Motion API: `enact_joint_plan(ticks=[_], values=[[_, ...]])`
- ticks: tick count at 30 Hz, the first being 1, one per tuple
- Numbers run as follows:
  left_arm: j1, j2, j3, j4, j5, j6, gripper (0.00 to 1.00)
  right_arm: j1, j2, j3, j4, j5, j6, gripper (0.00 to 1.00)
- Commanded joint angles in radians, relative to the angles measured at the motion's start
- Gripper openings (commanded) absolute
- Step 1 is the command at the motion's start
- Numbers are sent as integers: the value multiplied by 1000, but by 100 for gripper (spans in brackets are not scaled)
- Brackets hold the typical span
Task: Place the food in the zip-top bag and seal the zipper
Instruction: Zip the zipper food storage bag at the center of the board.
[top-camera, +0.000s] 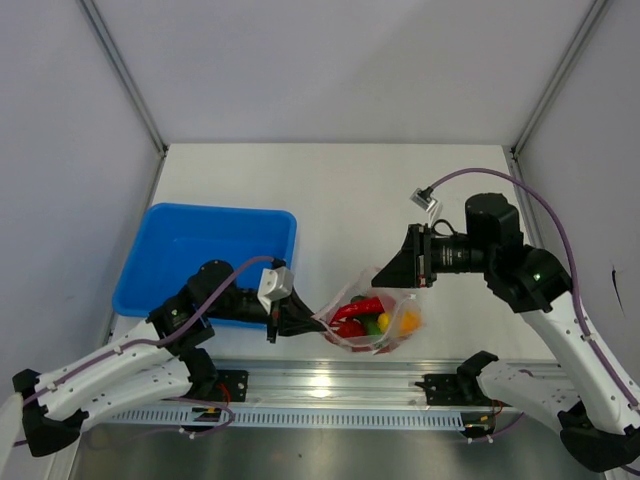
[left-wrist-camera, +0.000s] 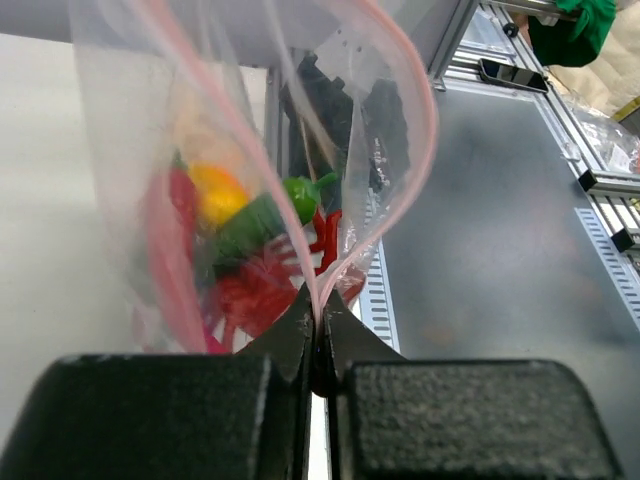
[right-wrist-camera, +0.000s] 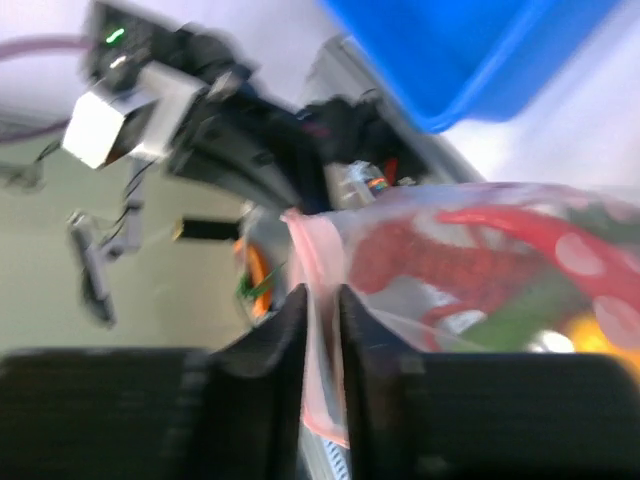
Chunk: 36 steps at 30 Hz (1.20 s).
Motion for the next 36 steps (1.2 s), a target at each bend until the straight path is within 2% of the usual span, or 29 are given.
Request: enact_joint_plan(ticks=[1, 3, 7, 12, 15, 19, 25, 32, 36], values=[[-9, -35, 58, -22, -45, -5, 0, -30, 2, 87, -146, 167, -92, 25], [-9, -38, 116, -61, -76, -53, 1, -40, 5, 78, -185, 261, -124, 35], [-8, -32, 151, -71, -117, -173, 0, -50, -7, 48, -205, 349, -175, 47], [-8, 37, 166, -60, -136, -328, 0, -57, -35, 31, -230, 421, -212, 52], [-8, 85, 192, -37, -140, -385, 1, -62, -71, 31, -256, 468, -226, 55], [-3, 128, 235, -22, -172, -414, 1, -68, -140, 9, -252, 459, -230, 62], [28, 132, 232, 1, -144, -439, 1, -71, -208, -28, -236, 467, -230, 62], [52, 85, 192, -3, -116, -433, 1, -74, -243, -23, -251, 484, -288, 54], [77, 53, 177, -14, -93, -417, 1, -73, -251, -38, -242, 436, -315, 53]])
